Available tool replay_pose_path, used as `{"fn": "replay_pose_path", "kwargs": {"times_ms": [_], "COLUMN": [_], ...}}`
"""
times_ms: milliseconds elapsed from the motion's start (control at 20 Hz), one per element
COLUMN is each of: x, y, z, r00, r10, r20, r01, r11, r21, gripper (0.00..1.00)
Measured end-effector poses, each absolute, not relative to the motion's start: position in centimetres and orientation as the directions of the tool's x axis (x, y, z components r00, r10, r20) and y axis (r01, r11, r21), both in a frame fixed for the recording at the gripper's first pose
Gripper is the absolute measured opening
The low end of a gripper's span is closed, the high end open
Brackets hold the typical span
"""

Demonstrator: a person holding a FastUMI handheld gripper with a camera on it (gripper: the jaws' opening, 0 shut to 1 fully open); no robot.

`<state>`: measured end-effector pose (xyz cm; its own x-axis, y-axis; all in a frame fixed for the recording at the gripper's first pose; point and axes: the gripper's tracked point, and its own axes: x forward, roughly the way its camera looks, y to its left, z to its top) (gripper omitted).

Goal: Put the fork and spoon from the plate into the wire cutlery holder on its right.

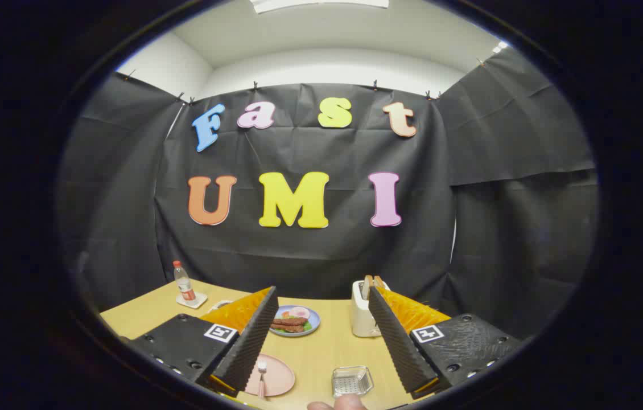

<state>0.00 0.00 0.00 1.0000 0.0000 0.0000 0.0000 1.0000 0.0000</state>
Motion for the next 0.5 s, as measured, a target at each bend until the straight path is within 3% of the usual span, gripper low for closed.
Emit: {"fn": "replay_pose_path", "kwargs": {"times_ms": [500], "x": [0.8], "y": [2.3], "z": [-3.3], "r00": [0.993], "r10": [0.040], "r20": [-0.112], "r01": [-0.038], "r11": [0.999], "r21": [0.019], "gripper": [0.95]}}
